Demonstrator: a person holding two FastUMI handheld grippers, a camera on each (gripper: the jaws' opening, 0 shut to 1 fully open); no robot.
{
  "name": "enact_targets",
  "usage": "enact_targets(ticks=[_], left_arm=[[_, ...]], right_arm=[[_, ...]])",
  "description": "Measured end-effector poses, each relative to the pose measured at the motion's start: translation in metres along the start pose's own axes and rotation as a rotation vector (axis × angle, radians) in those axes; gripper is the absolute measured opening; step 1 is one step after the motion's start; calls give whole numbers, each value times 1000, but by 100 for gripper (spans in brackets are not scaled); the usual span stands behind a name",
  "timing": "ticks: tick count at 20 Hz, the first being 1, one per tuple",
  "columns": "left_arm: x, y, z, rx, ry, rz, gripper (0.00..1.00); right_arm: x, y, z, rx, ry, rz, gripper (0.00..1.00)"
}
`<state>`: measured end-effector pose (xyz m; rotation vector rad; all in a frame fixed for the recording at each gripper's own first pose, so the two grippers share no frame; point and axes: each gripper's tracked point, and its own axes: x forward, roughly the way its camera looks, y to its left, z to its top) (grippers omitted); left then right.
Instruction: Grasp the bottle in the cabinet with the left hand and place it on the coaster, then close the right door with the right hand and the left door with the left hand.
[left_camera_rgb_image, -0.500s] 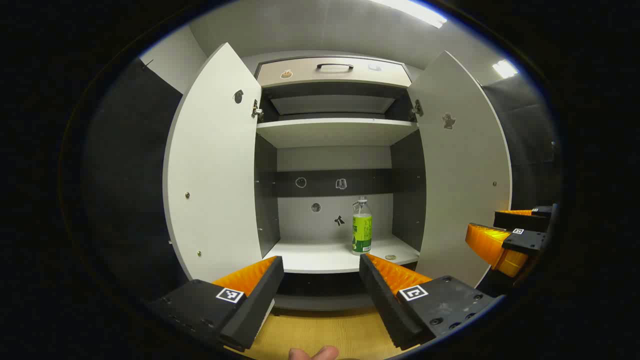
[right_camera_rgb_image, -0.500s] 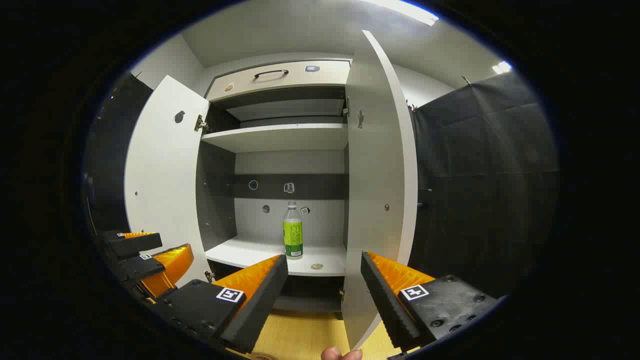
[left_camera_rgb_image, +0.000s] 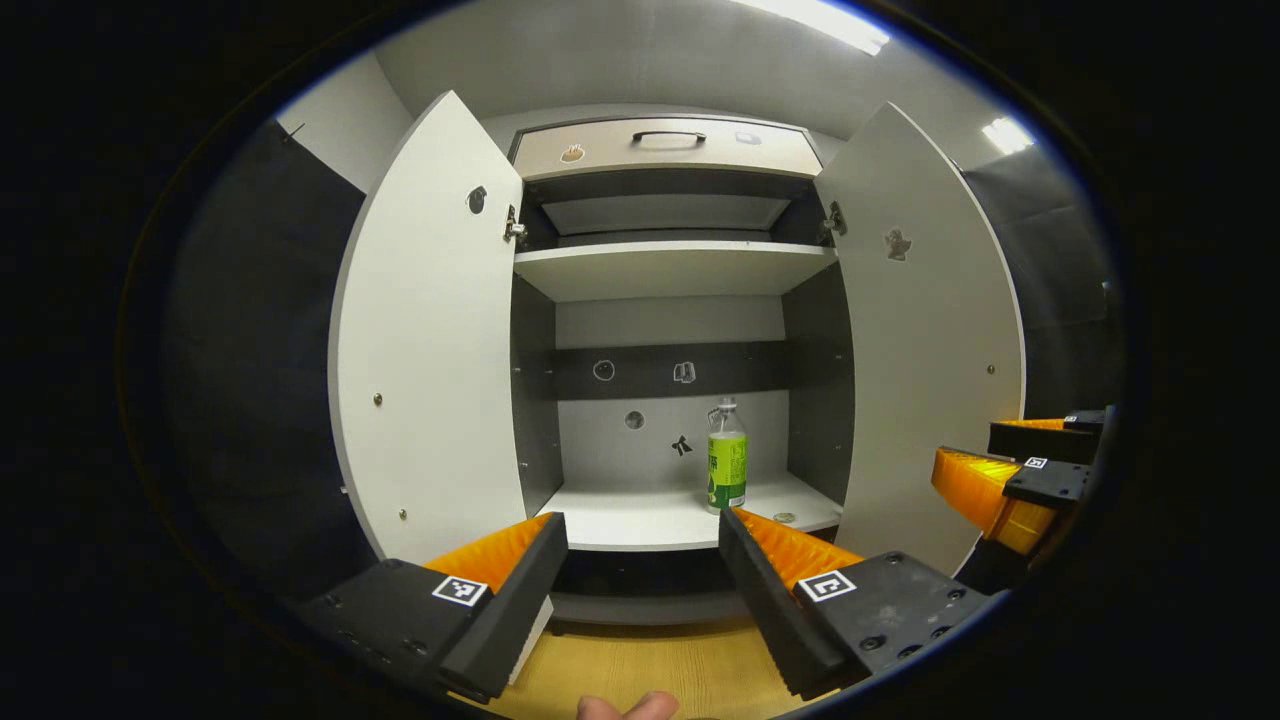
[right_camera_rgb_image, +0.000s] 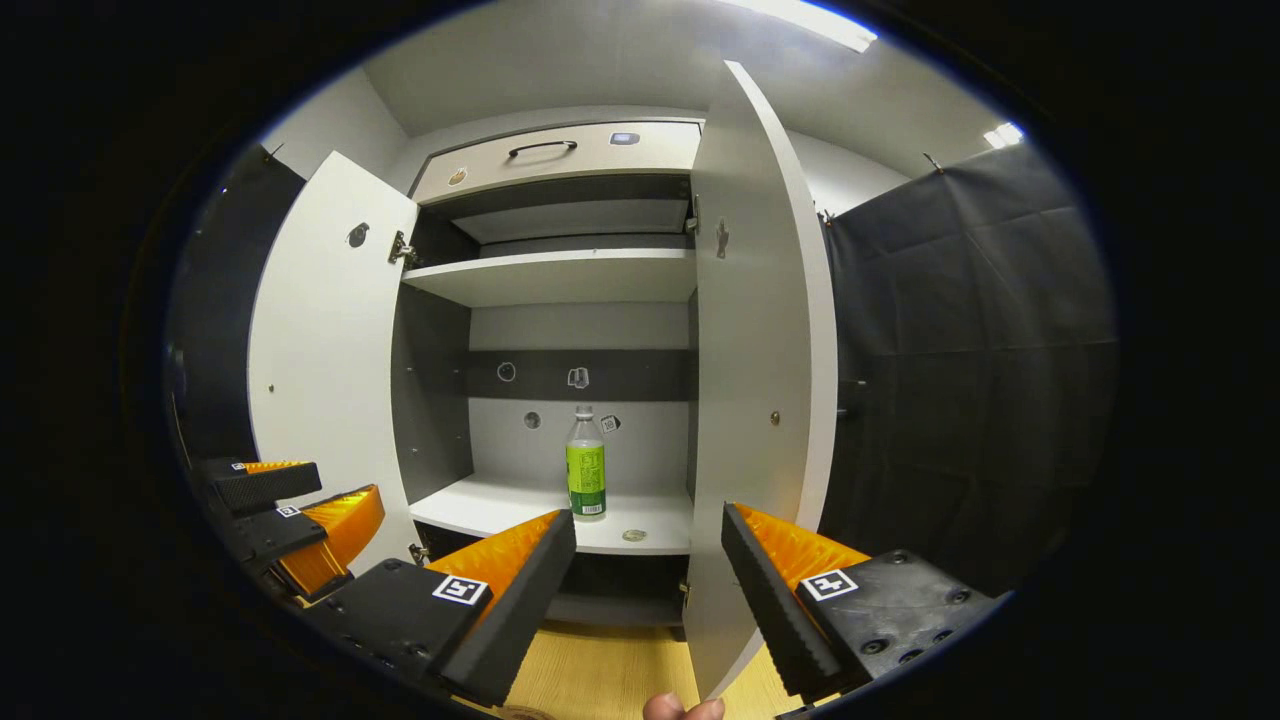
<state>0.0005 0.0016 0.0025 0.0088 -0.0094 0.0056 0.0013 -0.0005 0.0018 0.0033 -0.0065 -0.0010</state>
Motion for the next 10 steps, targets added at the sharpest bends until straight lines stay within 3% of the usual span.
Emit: enact_targets(ticks=[10], left_arm=[[6,-4,-2,0,5,-17,97]], right_arm=[[-1,2,2,-2,-5,5,98]])
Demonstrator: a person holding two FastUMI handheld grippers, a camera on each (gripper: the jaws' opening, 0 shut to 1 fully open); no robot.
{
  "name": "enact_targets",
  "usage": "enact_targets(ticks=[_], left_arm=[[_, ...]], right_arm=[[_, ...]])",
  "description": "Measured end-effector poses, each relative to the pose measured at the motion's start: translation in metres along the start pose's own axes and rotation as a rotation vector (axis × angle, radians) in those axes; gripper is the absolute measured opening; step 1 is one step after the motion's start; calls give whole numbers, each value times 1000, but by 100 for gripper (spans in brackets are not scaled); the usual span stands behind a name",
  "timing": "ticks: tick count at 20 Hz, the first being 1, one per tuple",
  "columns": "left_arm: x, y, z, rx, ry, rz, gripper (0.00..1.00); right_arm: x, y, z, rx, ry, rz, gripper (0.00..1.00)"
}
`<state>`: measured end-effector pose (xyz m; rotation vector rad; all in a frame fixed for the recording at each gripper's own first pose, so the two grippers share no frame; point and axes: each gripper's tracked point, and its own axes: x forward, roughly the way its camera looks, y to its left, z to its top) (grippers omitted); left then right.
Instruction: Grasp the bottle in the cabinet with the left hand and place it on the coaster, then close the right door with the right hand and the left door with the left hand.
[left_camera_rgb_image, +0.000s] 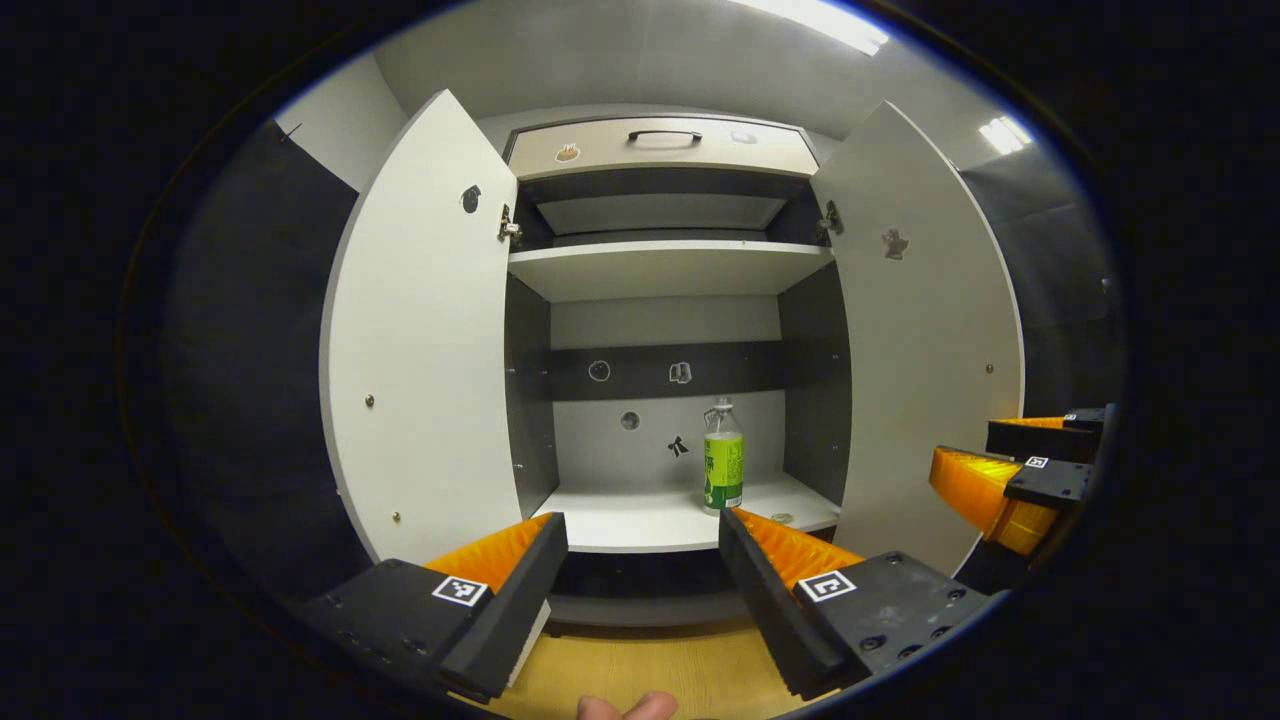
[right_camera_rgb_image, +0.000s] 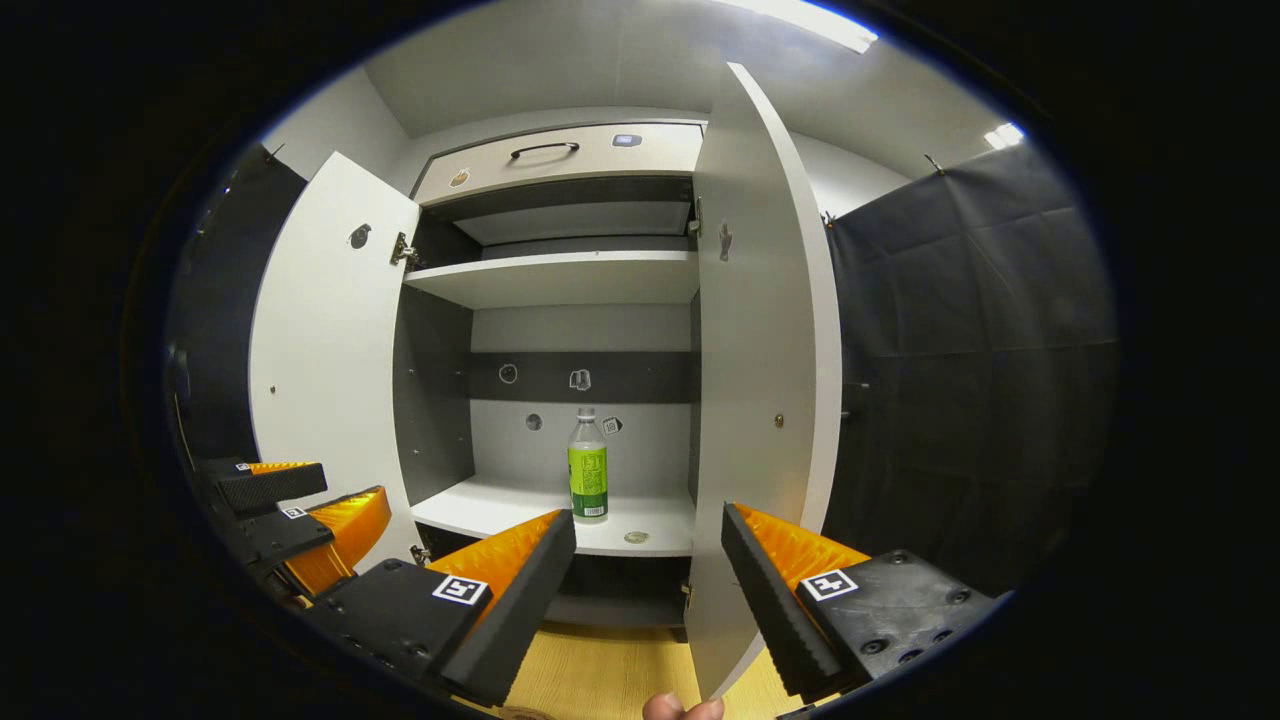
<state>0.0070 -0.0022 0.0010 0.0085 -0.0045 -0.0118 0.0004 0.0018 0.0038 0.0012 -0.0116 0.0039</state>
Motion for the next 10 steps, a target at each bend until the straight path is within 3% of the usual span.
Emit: enact_targets(ticks=[5,10], left_arm=[[24,-18,-4,-7,6,-35,97],[76,-57,-1,7,-24,-117,96]], right_arm=[[-6,-7,7,35,-1,2,97],[-20,-31,6,25,-1,-32,98]])
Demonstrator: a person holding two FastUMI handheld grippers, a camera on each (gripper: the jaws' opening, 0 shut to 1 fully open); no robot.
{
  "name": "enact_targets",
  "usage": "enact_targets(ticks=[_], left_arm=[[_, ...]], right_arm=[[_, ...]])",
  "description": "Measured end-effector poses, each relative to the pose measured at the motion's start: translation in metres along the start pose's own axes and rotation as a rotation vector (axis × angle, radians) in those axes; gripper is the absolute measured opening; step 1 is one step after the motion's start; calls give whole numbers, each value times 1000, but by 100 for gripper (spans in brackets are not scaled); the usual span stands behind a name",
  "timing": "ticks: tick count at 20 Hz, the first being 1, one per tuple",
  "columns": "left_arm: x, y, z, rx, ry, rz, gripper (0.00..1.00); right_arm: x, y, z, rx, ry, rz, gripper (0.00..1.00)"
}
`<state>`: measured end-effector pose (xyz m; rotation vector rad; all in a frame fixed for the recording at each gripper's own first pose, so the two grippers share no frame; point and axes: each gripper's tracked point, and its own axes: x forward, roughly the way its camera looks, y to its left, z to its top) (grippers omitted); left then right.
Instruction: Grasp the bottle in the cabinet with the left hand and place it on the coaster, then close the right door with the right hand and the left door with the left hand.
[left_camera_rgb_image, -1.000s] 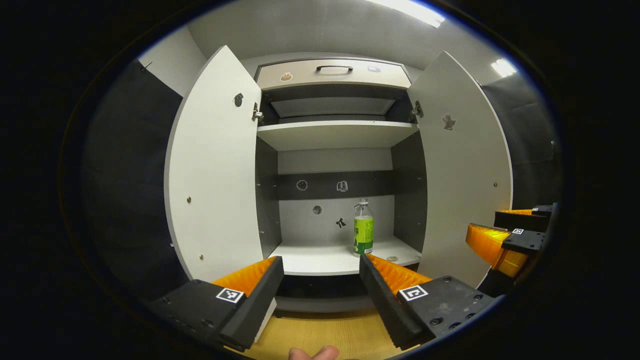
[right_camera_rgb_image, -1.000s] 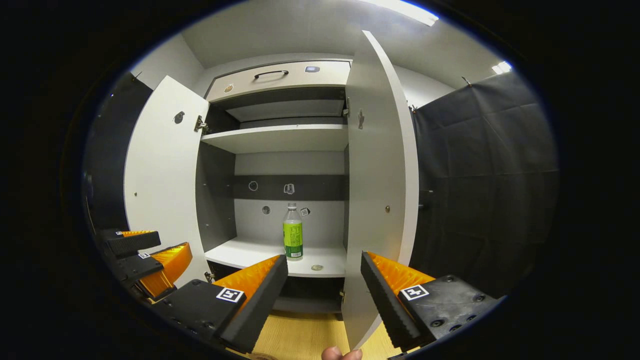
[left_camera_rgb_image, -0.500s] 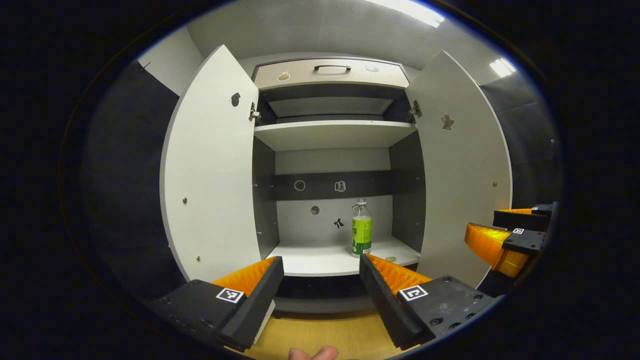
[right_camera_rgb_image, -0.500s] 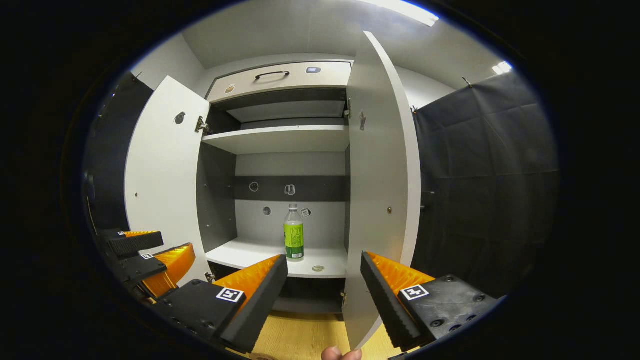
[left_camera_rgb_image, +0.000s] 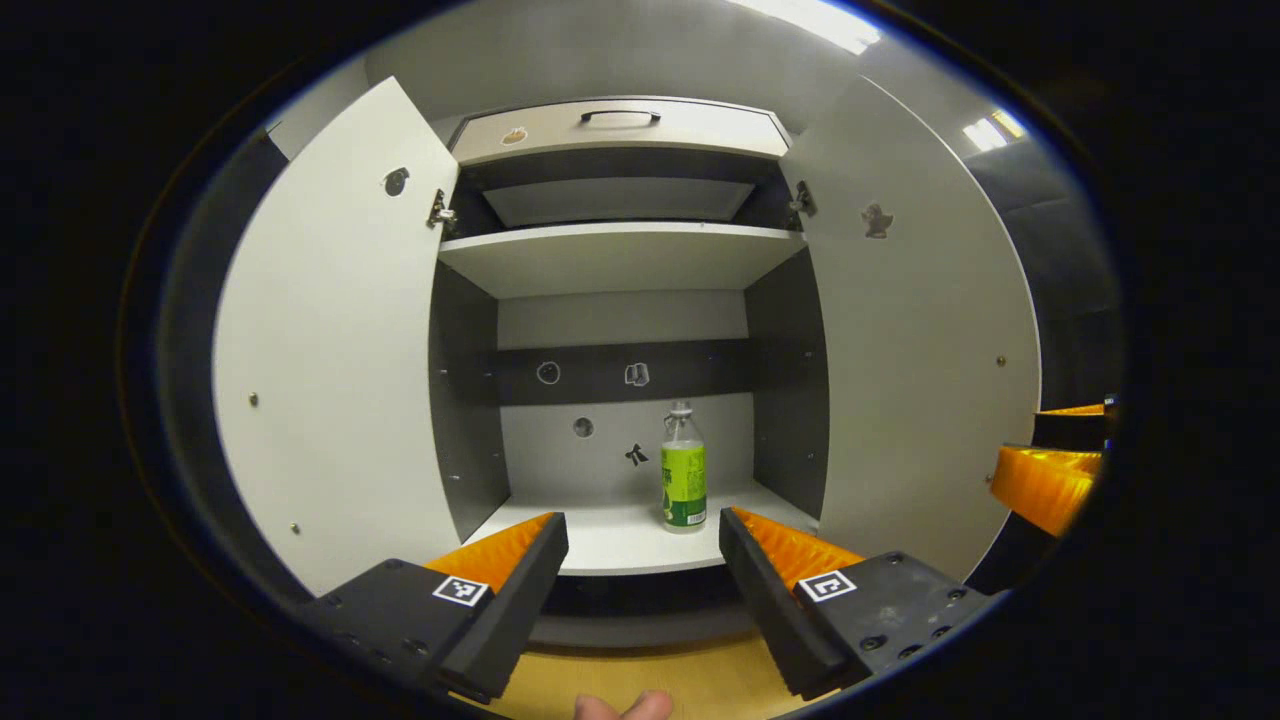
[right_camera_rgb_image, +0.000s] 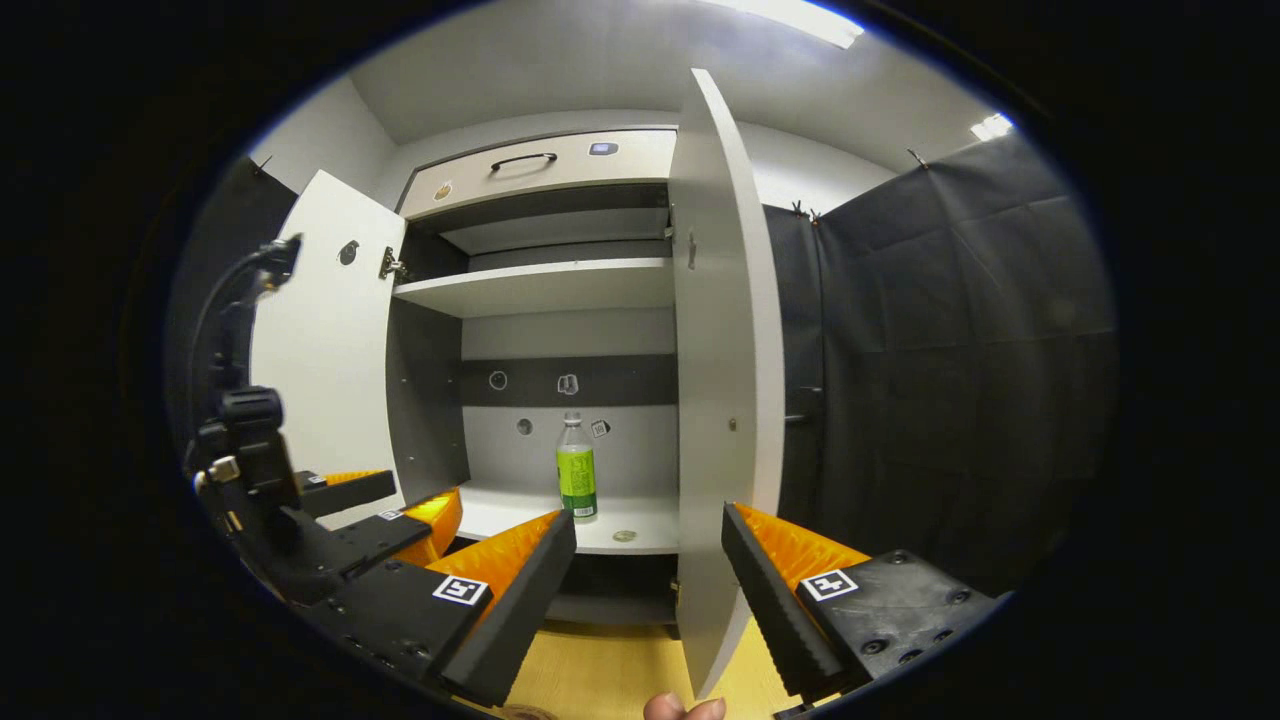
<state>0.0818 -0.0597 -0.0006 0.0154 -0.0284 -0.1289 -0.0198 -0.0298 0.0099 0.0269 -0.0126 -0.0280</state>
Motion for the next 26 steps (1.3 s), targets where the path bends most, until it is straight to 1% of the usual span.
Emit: enact_targets(ticks=[3,7,11,14,19,23,26], left_arm=[[43,-12,-10,-8,17,-18,97],[104,-24,-27,-40,42,-24,97],[161,-31,-41,-78,72,-18,97],[197,-31,-47,-82,83,2,97],[246,-27,-57,-56,93,19,97],[274,-32,-58,-2,73,2,97],[285,-38,-61,4,82,-8,97]], right_arm=[[-12,-19,0,8,6,-21,97],[-27,-53,4,-3,-9,-77,97],[-38,-83,10,-14,-20,-137,97],[-38,-101,10,-15,-20,-178,97],[-35,-119,6,-12,-9,-212,97],[-33,-130,6,-13,-12,-231,98],[-33,-133,3,-18,-9,-243,98]])
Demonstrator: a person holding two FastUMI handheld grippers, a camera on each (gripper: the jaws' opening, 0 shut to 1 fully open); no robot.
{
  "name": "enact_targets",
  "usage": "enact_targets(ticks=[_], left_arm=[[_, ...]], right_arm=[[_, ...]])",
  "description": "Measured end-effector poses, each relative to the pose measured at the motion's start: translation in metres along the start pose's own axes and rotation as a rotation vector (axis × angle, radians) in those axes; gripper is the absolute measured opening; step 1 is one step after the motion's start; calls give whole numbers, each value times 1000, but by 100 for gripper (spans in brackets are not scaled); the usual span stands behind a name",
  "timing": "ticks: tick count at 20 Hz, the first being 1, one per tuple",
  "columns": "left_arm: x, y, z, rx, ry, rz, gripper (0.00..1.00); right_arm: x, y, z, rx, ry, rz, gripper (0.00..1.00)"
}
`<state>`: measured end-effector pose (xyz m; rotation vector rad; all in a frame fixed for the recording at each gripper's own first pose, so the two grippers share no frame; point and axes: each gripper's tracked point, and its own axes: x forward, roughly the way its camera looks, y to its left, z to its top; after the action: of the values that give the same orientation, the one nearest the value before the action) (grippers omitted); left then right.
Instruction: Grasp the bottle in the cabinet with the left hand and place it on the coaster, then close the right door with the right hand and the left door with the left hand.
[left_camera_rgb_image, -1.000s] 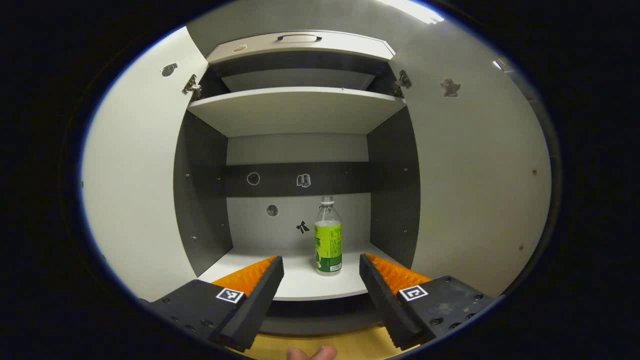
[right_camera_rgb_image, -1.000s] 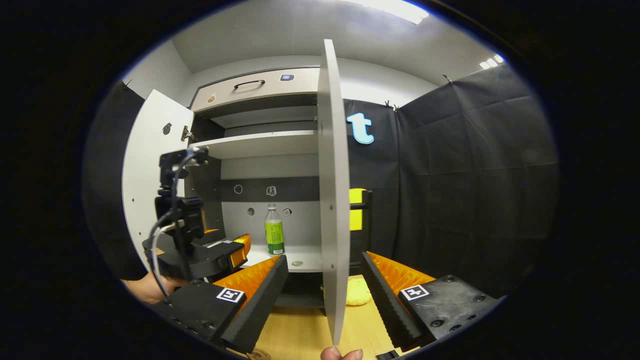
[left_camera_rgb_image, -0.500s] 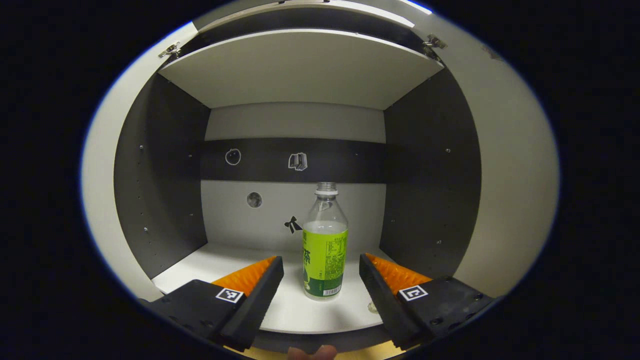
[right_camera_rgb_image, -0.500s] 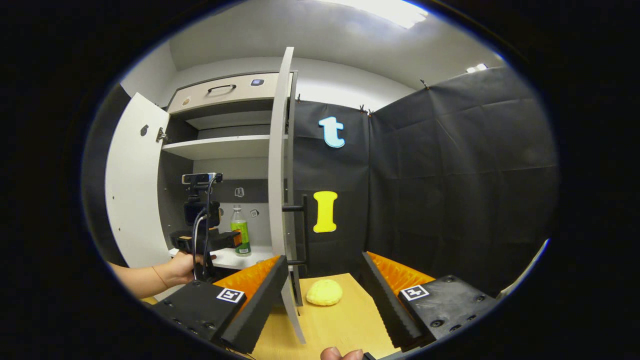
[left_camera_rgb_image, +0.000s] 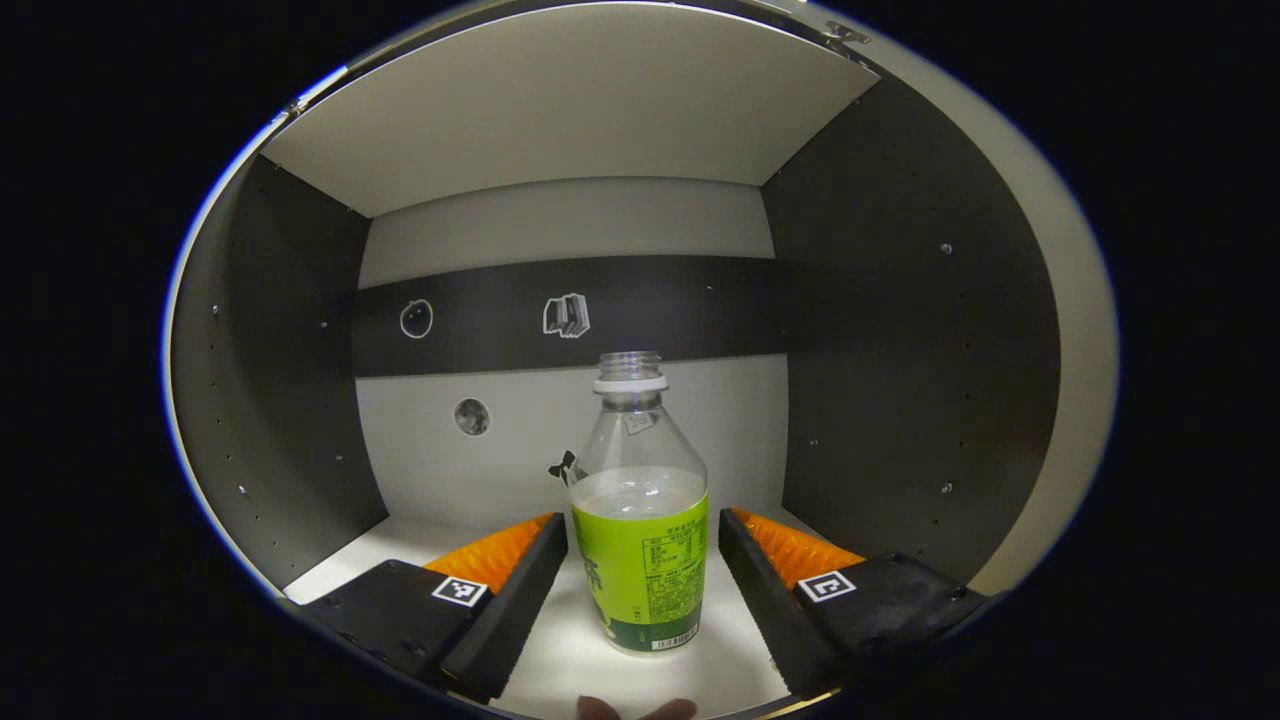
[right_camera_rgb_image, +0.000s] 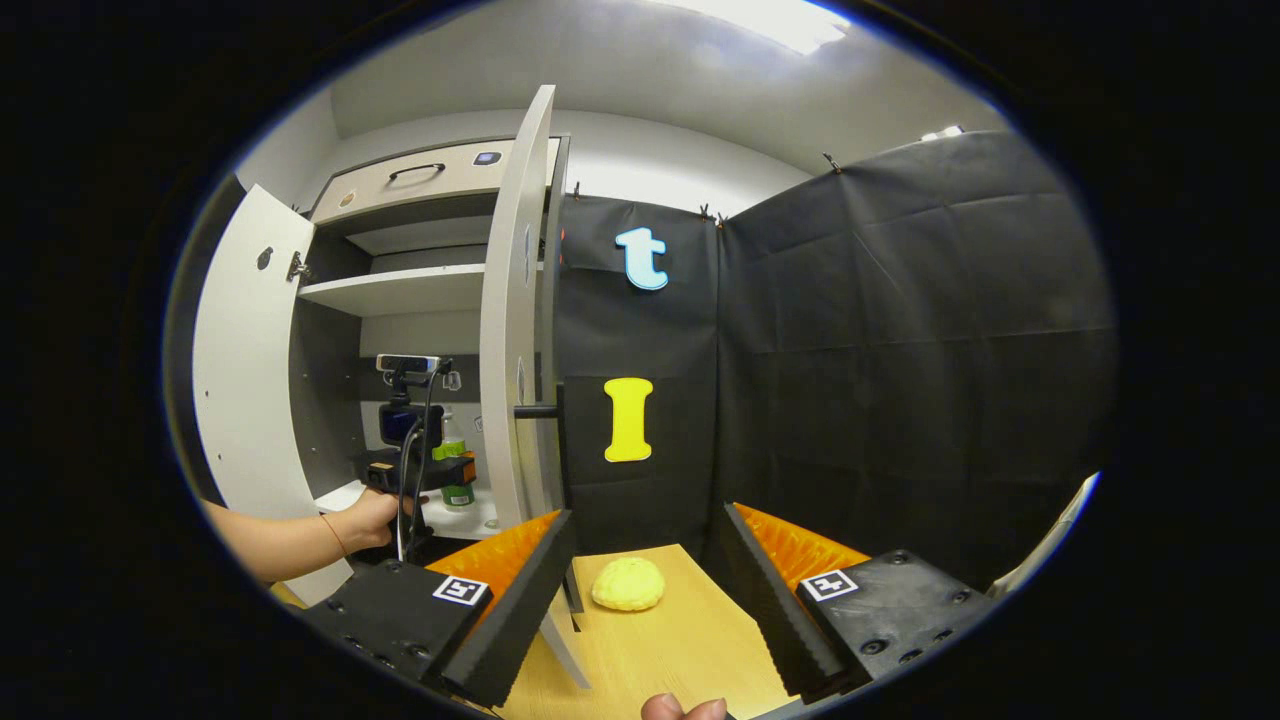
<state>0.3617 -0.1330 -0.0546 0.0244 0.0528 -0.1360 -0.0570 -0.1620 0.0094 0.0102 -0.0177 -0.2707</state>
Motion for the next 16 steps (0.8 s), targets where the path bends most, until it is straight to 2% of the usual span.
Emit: enact_targets(ticks=[1,4,8,16], left_arm=[[2,-2,-2,4,5,-5,97],[-1,-2,-1,-24,5,-14,79],[-41,6,5,-103,-11,-26,78],[-167,47,11,-84,-70,-26,77]], right_arm=[[0,-2,0,-2,-2,-3,98],[-1,-6,0,4,-4,-14,97],[-2,-3,1,27,-8,-7,97],[-5,11,0,29,-7,39,98]])
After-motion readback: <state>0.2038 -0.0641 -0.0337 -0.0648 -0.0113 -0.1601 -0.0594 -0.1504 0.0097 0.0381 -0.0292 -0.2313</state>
